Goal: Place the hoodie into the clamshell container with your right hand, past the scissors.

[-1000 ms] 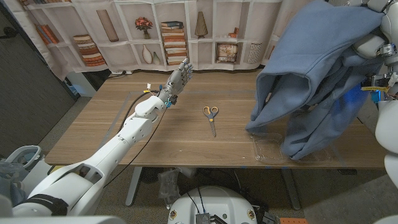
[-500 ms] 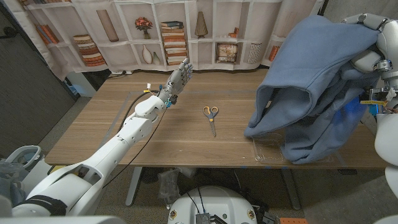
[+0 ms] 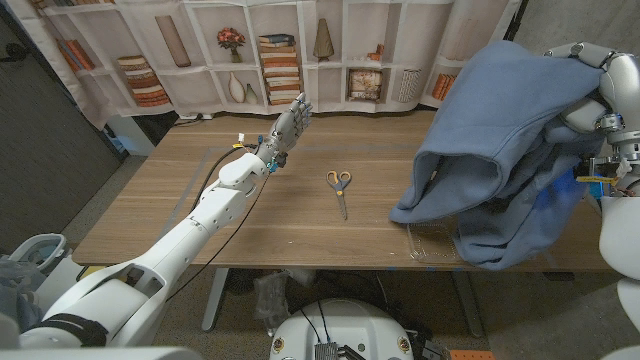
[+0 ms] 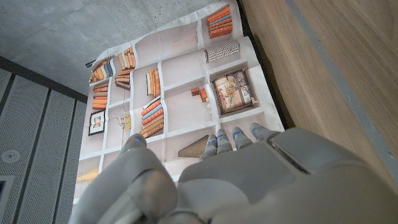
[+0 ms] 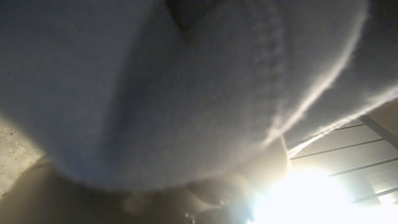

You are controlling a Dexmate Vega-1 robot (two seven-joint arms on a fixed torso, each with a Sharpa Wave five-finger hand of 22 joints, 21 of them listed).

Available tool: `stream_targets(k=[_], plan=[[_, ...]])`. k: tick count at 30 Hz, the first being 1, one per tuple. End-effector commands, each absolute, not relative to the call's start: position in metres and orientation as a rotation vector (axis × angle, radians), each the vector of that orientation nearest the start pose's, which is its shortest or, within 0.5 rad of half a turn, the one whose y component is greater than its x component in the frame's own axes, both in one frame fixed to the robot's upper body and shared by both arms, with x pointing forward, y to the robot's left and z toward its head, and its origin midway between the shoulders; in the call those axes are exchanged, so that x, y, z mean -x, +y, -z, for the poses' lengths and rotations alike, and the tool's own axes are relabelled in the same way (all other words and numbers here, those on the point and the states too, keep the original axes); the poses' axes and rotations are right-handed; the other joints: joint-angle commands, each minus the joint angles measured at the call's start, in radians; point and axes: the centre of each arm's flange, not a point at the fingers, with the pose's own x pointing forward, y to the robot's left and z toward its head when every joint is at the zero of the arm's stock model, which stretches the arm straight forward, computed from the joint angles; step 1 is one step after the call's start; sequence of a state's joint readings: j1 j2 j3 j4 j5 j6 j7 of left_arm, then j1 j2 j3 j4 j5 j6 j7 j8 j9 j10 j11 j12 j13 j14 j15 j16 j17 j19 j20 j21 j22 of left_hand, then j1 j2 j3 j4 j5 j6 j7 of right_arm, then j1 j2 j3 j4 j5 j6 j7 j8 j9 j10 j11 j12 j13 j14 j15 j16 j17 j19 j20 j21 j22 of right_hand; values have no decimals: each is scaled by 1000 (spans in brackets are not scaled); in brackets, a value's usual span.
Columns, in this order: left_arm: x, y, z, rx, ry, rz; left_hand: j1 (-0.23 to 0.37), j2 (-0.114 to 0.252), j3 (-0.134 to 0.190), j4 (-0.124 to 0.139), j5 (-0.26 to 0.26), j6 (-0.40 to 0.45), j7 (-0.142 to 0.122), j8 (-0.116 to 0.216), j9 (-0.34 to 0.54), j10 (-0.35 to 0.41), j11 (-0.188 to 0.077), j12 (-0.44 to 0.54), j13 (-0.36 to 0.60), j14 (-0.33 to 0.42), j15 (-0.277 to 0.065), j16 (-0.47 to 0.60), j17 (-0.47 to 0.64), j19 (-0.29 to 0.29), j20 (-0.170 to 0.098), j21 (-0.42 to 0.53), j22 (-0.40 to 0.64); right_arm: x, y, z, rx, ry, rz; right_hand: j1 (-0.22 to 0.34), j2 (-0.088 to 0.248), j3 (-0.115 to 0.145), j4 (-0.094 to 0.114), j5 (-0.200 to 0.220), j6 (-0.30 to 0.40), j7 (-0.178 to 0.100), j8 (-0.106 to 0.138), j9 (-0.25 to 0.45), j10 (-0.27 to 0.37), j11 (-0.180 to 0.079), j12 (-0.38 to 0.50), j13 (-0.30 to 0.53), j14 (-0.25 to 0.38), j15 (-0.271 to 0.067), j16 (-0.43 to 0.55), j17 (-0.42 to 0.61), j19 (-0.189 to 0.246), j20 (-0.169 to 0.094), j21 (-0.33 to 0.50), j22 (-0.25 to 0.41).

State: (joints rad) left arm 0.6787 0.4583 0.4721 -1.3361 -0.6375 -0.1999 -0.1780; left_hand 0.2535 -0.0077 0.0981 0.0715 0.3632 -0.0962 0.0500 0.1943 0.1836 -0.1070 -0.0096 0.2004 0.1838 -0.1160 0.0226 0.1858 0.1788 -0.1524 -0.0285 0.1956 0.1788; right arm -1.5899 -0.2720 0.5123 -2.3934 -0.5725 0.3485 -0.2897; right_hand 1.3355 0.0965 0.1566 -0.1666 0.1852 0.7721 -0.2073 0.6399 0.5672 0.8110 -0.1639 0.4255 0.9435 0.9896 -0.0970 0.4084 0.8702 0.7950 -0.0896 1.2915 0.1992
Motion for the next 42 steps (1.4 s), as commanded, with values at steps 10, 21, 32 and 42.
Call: stream_targets(k=[10, 21, 32, 42], plan=[[-650, 198, -44, -49, -628, 467, 10, 3, -9, 0, 3, -5, -2, 1, 3, -10, 2, -1, 3, -11, -2, 2, 4, -5, 2, 5, 3, -306, -363, -31, 1015, -1167, 634, -37, 40, 54, 39, 7, 11, 4, 2, 3, 35, -19, -2, 2, 50, -132, -14, 1, -8, -135, 10, -1], [-650, 191, -49, -62, -629, 474, 12, 5, -11, 0, 3, -4, -2, 1, 3, -10, 2, -1, 3, -11, -2, 2, 4, -5, 1, 6, 3, -308, -363, -16, 996, -1169, 619, -39, 39, 57, 39, 7, 11, 4, 1, 3, 35, -19, -8, 2, 52, -131, -20, 4, -9, -136, 14, -2], [-651, 192, -47, -60, -622, 466, 13, 6, -13, 0, 3, -4, -1, 1, 3, -9, 5, -1, 3, -11, -1, 2, 4, -4, -4, 6, 3, -321, -365, -2, 988, -1130, 592, -42, 38, 63, 38, 7, 12, 4, -1, 3, 38, -19, -13, 5, 45, -132, -36, 0, -19, -134, 15, -4], [-649, 195, -50, -66, -624, 451, 15, 7, -16, 0, 3, -3, 2, 2, 3, -12, 6, -1, 3, -14, 0, 1, 4, -4, -19, 6, 3, -337, -363, 8, 1004, -1108, 570, -41, 37, 66, 36, 7, 13, 4, -3, 1, 40, -18, -14, 8, 52, -131, -36, 3, -15, -136, 20, -3]])
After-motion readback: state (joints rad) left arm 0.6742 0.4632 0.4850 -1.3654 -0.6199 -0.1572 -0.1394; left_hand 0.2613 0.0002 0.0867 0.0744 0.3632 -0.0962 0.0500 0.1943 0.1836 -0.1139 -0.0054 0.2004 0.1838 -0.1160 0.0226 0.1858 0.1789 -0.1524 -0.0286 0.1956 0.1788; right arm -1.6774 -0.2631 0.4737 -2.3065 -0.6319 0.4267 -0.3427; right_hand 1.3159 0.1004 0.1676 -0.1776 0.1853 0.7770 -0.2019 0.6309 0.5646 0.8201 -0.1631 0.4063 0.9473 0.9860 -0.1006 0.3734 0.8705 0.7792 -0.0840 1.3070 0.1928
